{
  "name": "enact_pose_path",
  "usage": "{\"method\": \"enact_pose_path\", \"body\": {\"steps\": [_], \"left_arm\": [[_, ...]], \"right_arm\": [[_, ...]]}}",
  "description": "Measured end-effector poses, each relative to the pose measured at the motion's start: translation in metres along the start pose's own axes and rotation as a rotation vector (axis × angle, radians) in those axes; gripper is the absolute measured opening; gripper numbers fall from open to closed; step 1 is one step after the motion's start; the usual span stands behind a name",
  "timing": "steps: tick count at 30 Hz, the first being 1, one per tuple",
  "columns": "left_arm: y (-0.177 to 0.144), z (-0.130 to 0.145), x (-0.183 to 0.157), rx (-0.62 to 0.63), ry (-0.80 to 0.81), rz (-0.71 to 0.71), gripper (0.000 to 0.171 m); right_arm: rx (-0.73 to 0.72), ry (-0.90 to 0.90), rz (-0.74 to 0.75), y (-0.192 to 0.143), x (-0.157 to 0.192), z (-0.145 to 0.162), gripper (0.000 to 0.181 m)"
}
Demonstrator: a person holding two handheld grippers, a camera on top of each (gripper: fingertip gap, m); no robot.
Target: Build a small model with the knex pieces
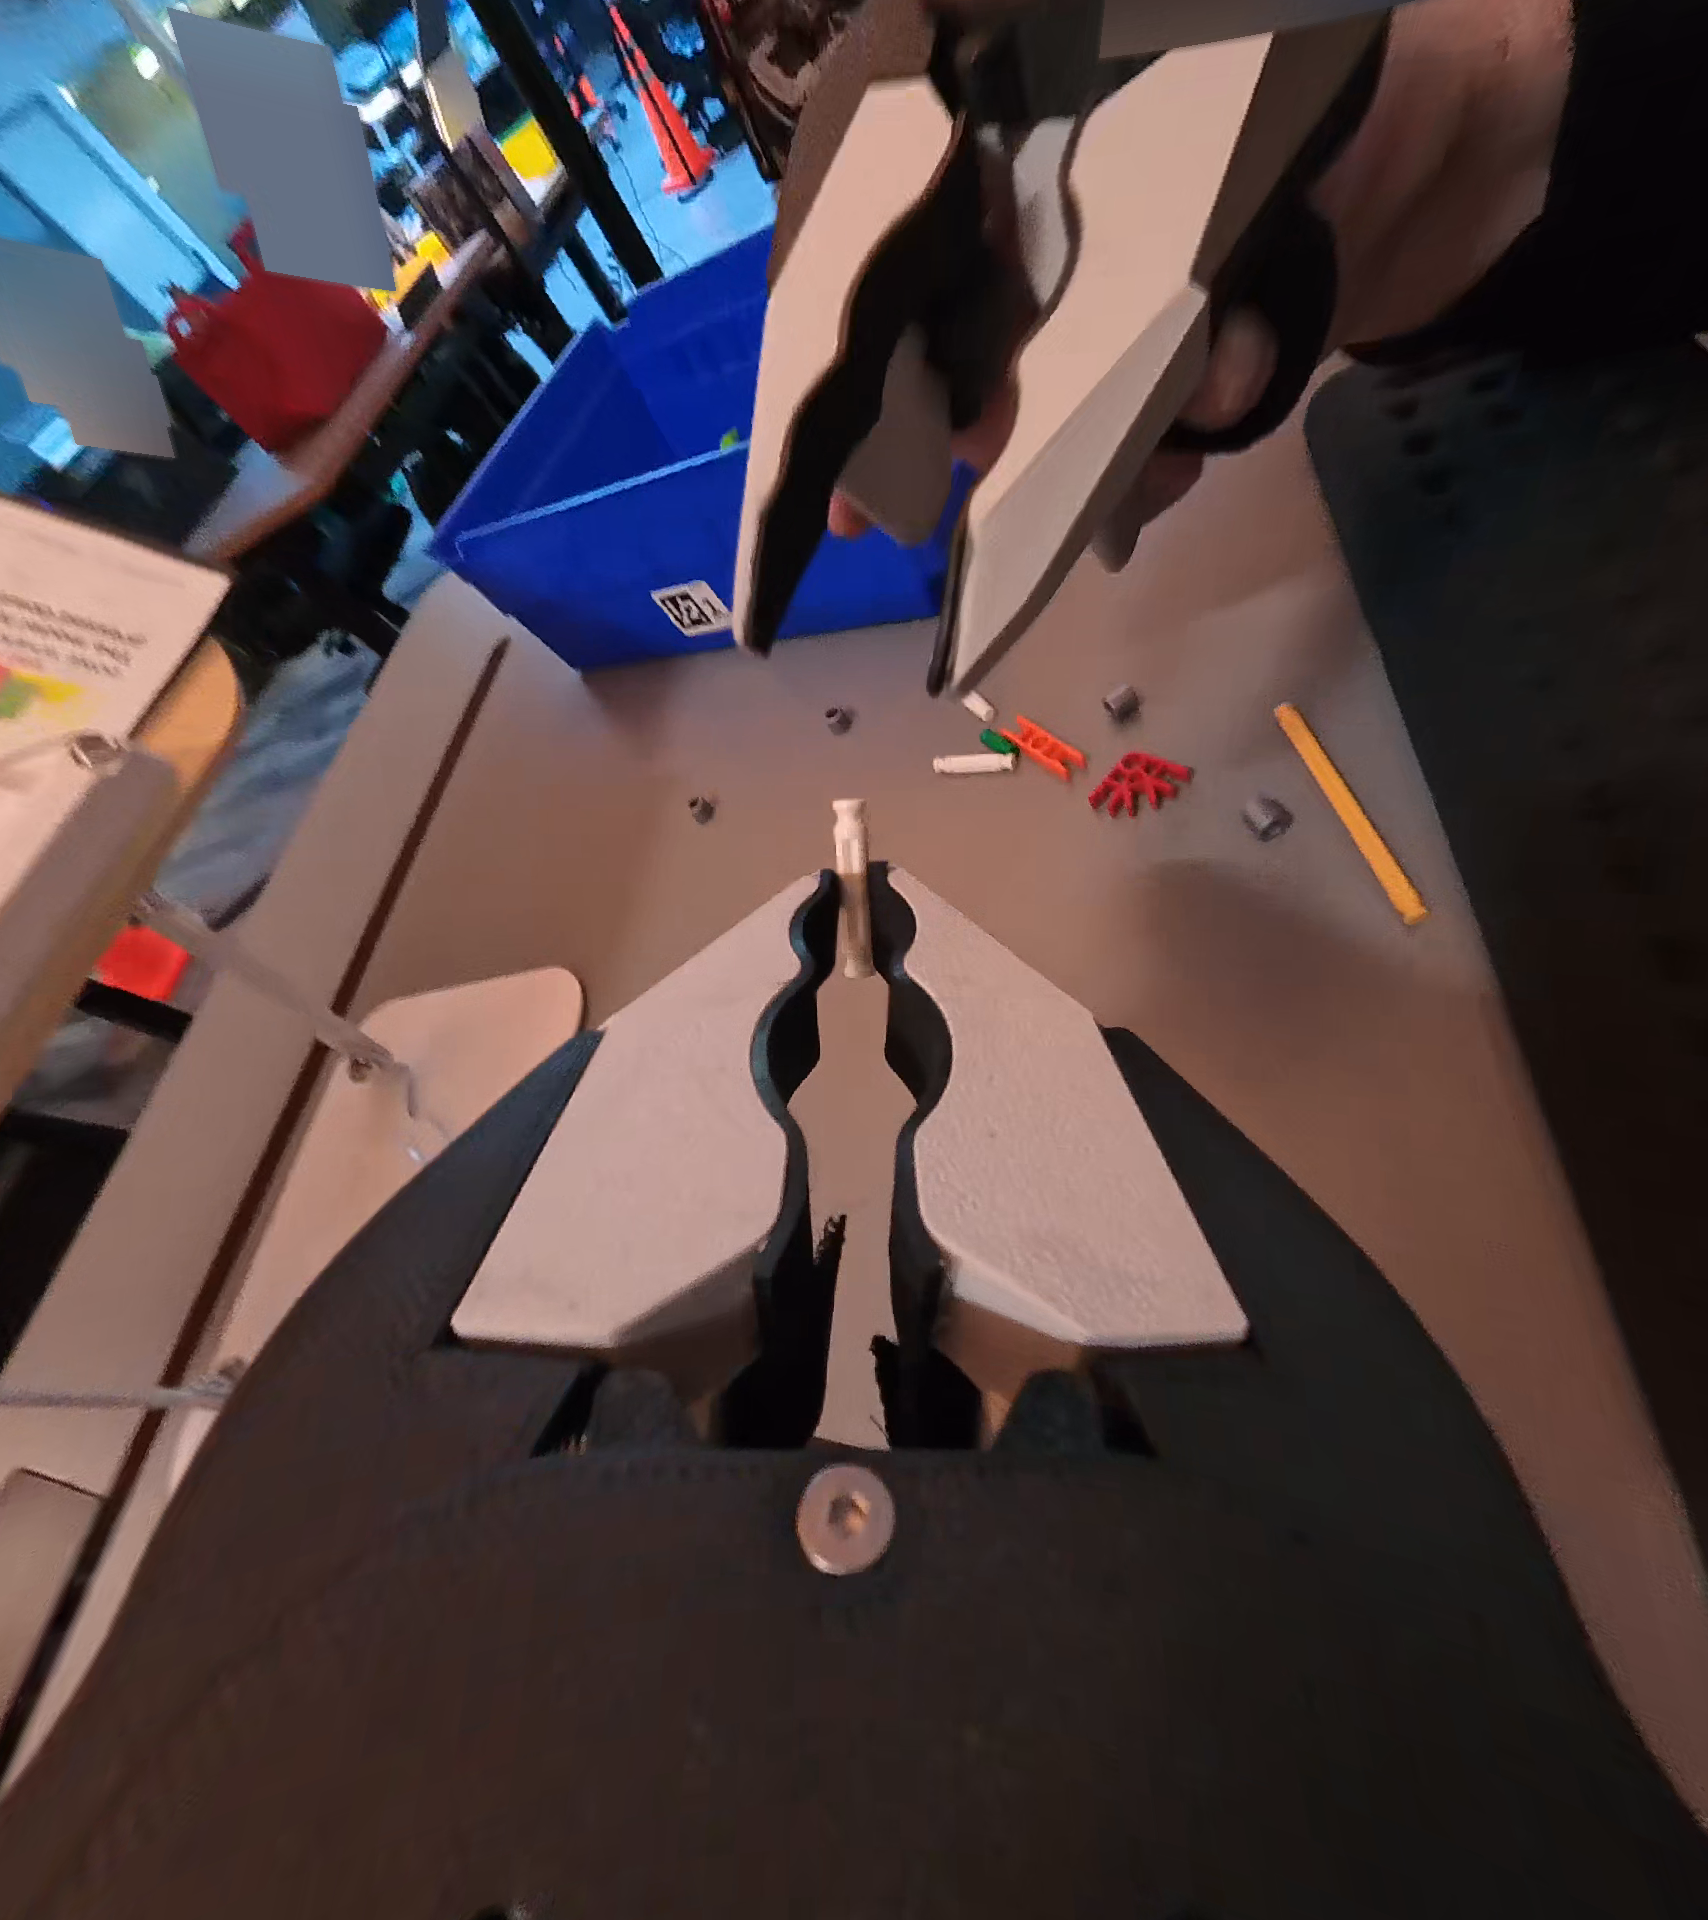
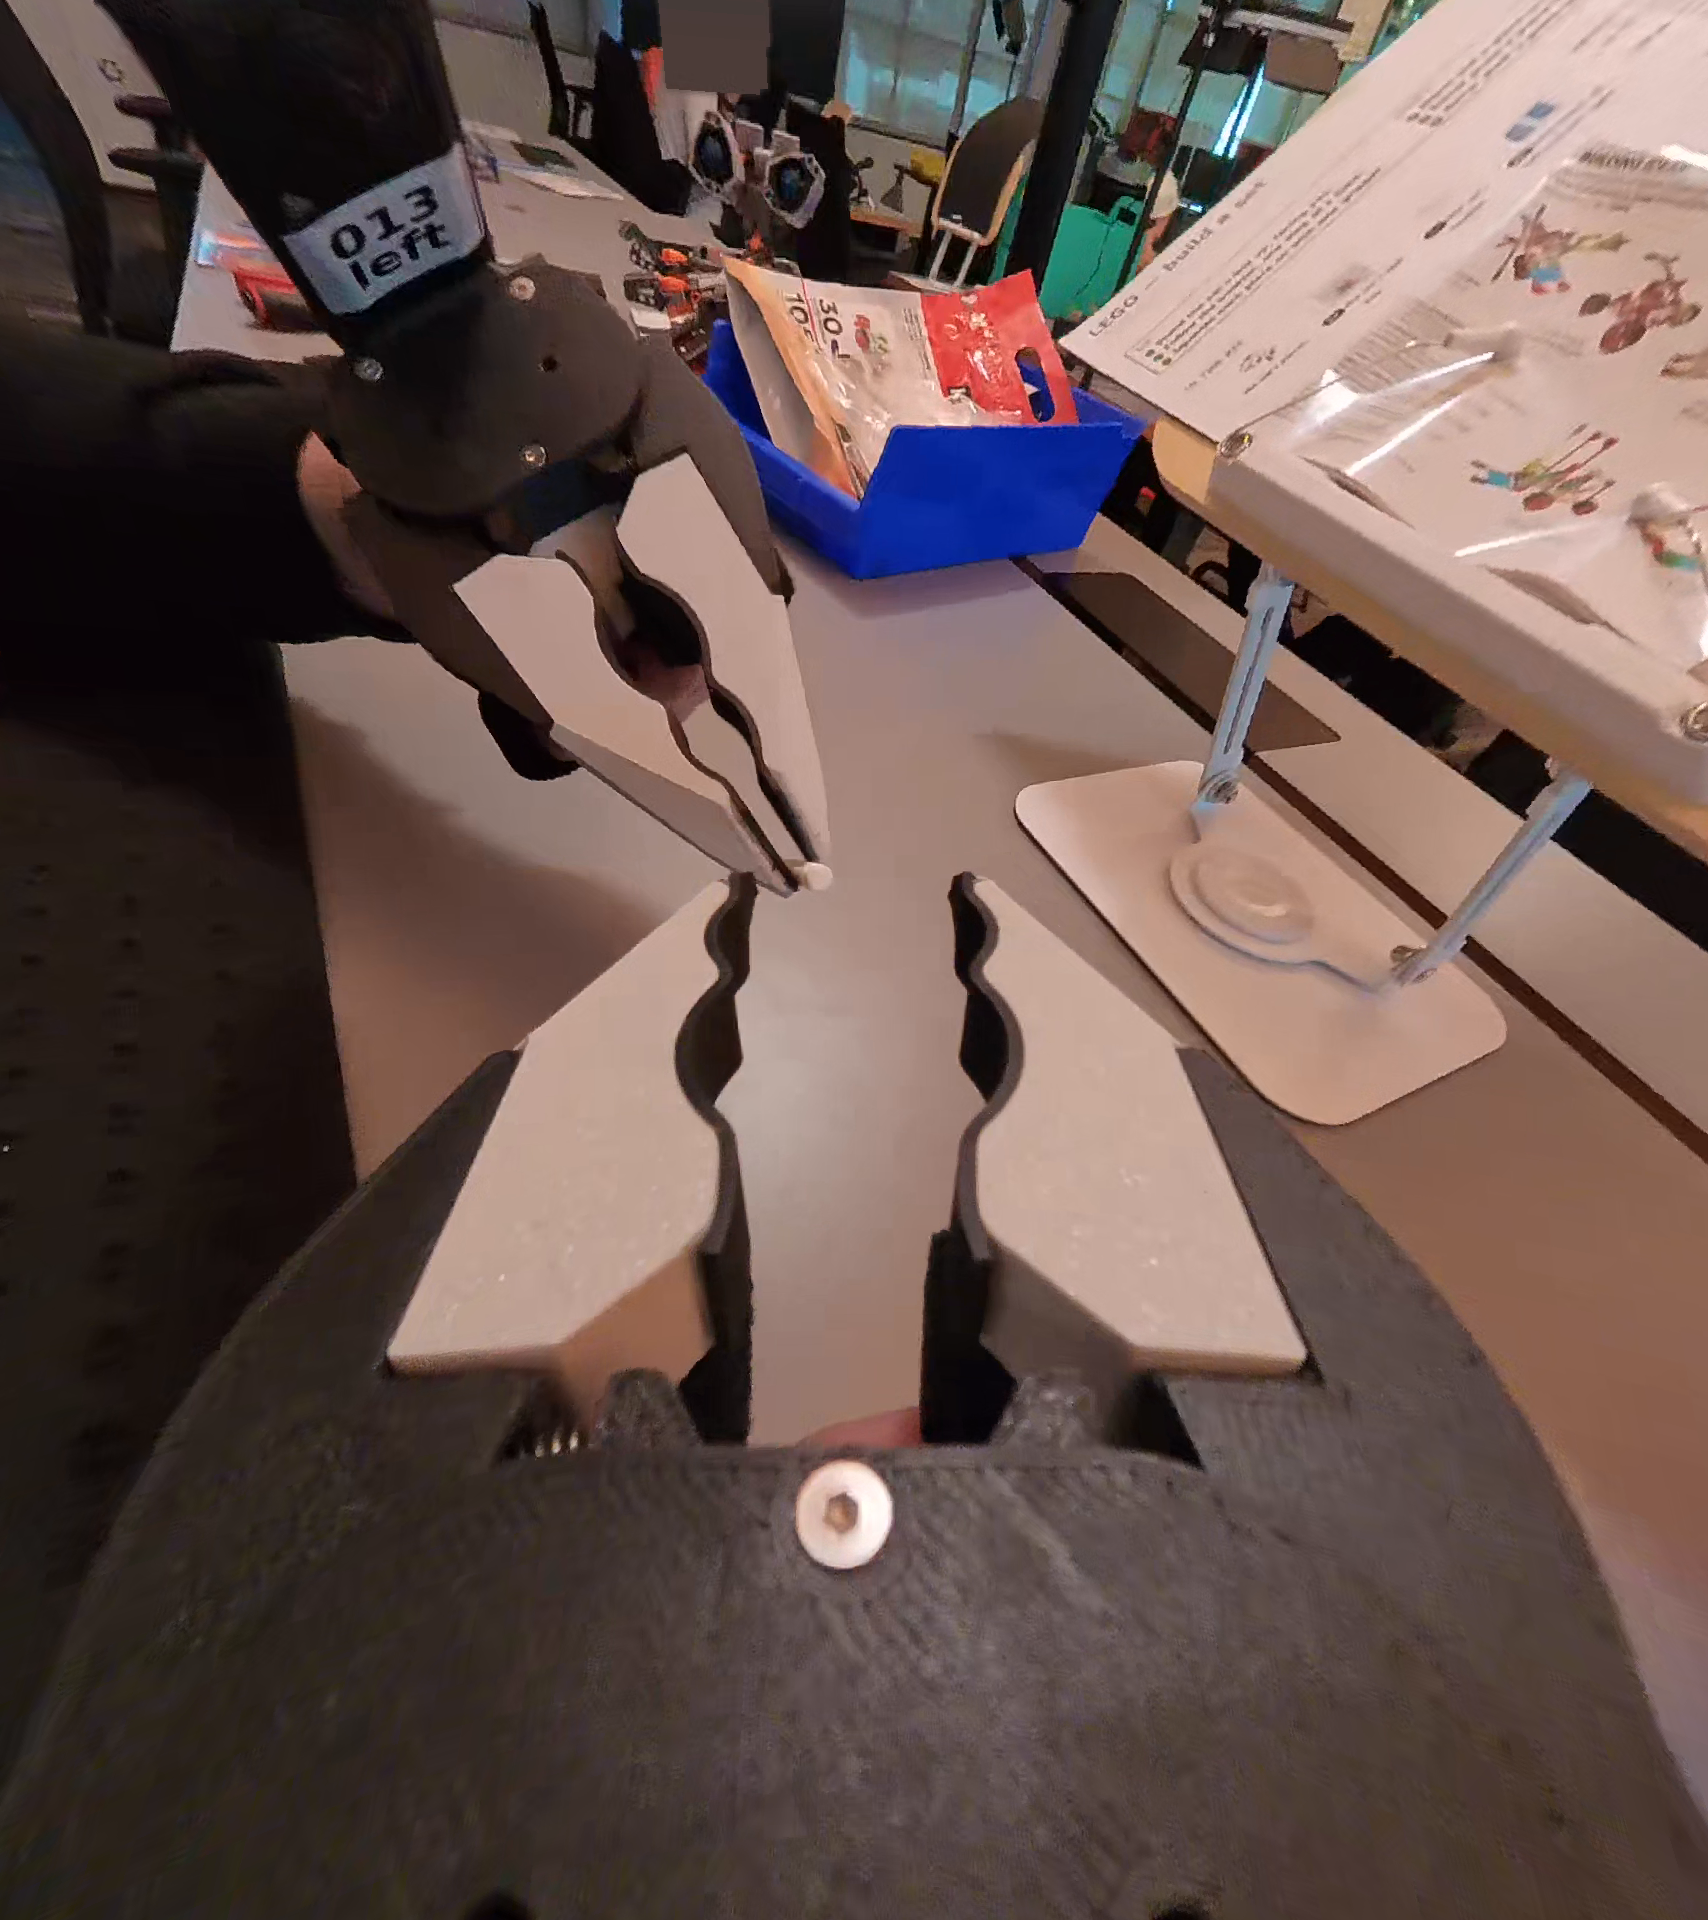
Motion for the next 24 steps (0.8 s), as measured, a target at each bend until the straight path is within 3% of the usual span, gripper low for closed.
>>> {"method": "enact_pose_path", "body": {"steps": [10, 18, 20, 24], "left_arm": [[0.013, -0.014, -0.002, -0.051, 0.079, -0.030, 0.003], [0.015, -0.019, 0.000, -0.070, 0.099, -0.079, 0.007], [0.017, -0.018, 0.001, -0.064, 0.096, -0.094, 0.020], [0.026, -0.013, -0.002, -0.039, 0.052, -0.038, 0.024]], "right_arm": [[0.020, 0.044, -0.043, 0.006, 0.000, 0.011, 0.007], [-0.017, 0.027, 0.001, -0.008, -0.002, 0.003, 0.003], [-0.029, 0.000, 0.080, -0.022, -0.011, -0.002, 0.003], [-0.018, -0.111, 0.449, -0.074, -0.054, -0.008, 0.003]]}}
Point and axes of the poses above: each gripper's, where its closed fingertips meet, y out along the fingers, z out of its underside, x = y × z across the jaws, the point moved 9 cm from there along -y, back along the fingers, and after that the axes turned 15 degrees about y, right-handed, at the moved point
